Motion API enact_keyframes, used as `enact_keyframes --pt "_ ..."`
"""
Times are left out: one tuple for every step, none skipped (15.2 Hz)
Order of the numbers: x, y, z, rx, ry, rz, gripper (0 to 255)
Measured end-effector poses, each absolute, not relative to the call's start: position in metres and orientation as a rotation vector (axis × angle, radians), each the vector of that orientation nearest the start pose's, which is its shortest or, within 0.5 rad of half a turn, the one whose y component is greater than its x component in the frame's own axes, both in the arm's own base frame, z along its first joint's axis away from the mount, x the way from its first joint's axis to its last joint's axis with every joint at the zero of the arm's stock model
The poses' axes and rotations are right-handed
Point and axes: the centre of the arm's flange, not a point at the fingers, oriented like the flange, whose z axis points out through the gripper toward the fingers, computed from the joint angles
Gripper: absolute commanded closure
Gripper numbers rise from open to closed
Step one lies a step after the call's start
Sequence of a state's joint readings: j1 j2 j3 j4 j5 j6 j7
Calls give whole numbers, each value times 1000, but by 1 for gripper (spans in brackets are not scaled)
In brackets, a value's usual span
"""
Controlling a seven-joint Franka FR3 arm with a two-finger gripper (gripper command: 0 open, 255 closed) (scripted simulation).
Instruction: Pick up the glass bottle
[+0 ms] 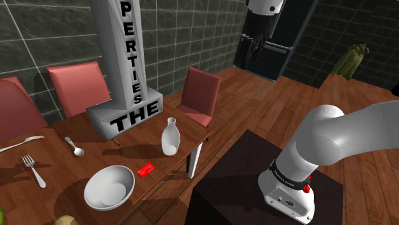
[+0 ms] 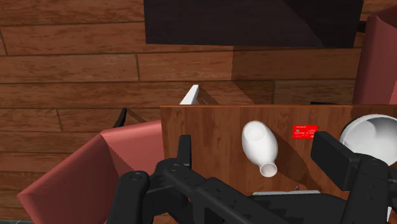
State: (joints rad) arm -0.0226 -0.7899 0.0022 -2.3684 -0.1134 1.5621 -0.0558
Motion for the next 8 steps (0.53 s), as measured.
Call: enact_keyframes --pt "304 -18 586 -3255 -56 34 0" --pt "308 -18 581 -3253 -58 35 0" --pt "313 -16 574 -3251 -61 36 0" --pt "317 -13 565 -3248 -64 37 0" --pt "325 -11 555 -3244 -68 38 0" --pt "332 -8 546 -3241 -71 39 0" --pt "342 -5 536 -3237 -75 40 0" --pt "349 -2 525 -3233 -79 40 0"
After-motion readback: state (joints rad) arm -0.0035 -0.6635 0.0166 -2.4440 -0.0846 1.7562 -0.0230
